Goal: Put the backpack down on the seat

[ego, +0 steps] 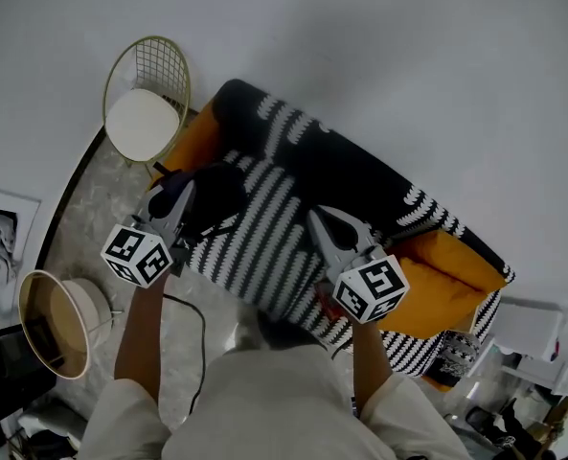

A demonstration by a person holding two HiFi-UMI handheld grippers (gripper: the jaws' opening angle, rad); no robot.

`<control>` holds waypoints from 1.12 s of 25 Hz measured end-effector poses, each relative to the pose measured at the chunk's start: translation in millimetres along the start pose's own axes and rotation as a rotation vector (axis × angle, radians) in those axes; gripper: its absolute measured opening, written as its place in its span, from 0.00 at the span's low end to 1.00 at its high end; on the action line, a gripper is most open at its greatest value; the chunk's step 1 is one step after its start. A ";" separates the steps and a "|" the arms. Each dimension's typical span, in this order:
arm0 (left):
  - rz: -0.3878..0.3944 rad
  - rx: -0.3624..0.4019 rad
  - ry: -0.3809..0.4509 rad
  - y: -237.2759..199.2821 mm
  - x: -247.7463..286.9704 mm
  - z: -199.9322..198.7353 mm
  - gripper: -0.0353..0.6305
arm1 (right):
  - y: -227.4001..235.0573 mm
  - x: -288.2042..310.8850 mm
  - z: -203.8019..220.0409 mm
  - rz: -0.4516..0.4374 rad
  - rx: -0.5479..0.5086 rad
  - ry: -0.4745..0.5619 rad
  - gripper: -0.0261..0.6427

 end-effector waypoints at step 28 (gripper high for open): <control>-0.116 -0.106 -0.103 -156.5 240.7 96.7 0.11 | 152.6 109.3 47.6 0.004 0.186 -0.216 0.05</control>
Point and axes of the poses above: the fingertips, and each gripper's own axes: x forward along the fingers, y to its right, z out of its underside, the point moved 8 cm from there along -x, backward along the fingers, and after that the axes turned 1 degree about x, right-handed, at the moved point
